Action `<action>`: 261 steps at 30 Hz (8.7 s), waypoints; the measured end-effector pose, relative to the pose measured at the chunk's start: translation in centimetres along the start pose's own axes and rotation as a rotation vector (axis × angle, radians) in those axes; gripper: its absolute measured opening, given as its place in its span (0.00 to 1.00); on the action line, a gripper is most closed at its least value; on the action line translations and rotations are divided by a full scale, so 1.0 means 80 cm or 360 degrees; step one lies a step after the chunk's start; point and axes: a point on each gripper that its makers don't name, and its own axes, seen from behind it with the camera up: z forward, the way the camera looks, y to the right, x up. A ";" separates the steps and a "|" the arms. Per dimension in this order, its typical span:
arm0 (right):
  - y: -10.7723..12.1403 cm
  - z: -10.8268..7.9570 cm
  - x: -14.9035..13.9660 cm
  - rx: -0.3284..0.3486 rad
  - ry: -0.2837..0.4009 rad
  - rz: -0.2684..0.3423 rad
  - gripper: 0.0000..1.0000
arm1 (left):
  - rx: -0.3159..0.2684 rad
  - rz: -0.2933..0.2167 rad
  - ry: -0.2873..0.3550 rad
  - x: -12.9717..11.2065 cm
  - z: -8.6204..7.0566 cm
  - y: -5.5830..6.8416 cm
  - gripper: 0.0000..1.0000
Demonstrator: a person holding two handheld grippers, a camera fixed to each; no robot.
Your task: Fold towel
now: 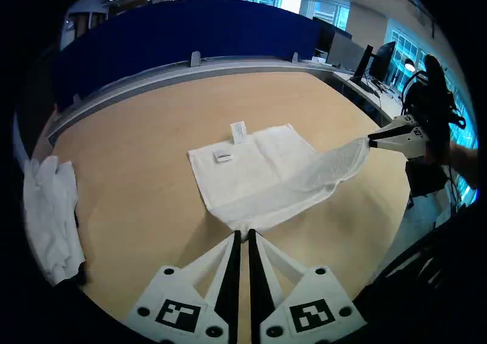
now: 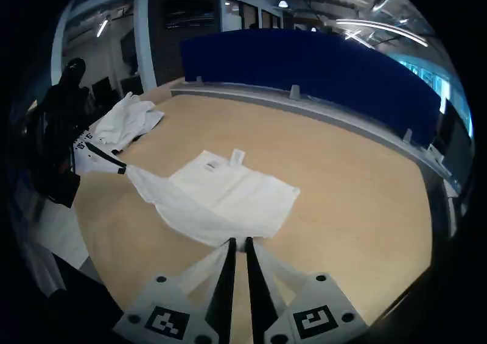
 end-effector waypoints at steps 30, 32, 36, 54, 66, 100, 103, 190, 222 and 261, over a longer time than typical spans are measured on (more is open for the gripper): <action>0.077 0.095 0.049 -0.0041 -0.0018 0.0034 0.12 | 0.0048 -0.0102 0.0083 0.081 0.083 -0.057 0.09; 0.082 0.101 0.051 -0.0048 -0.0020 0.0034 0.12 | 0.0051 -0.0090 0.0086 0.086 0.089 -0.061 0.09; 0.086 0.108 0.055 -0.0055 -0.0023 0.0040 0.12 | 0.0055 -0.0072 0.0089 0.093 0.098 -0.067 0.09; 0.105 0.142 0.052 -0.0075 -0.0067 0.0078 0.12 | 0.0043 -0.0058 0.0074 0.093 0.134 -0.085 0.09; 0.122 0.176 0.038 -0.0092 -0.0118 0.0178 0.12 | 0.0027 -0.0072 0.0069 0.093 0.169 -0.094 0.09; 0.122 0.179 0.022 -0.0192 -0.0129 0.0213 0.75 | 0.0128 -0.0045 0.0053 0.084 0.174 -0.115 0.92; 0.121 0.177 0.020 -0.0188 -0.0133 0.0212 0.75 | 0.0127 -0.0035 0.0054 0.085 0.172 -0.113 0.92; 0.057 0.156 -0.031 -0.0012 -0.0272 0.0042 0.06 | 0.0223 -0.0359 0.0064 -0.021 0.029 -0.086 0.92; 0.002 0.160 0.093 0.0067 -0.0138 -0.0262 0.06 | 0.0323 -0.0465 0.0143 -0.040 -0.036 -0.102 0.92; -0.194 0.295 0.052 0.0498 -0.0368 -0.0602 0.27 | 0.0679 -0.0749 0.0276 -0.126 -0.195 -0.123 0.92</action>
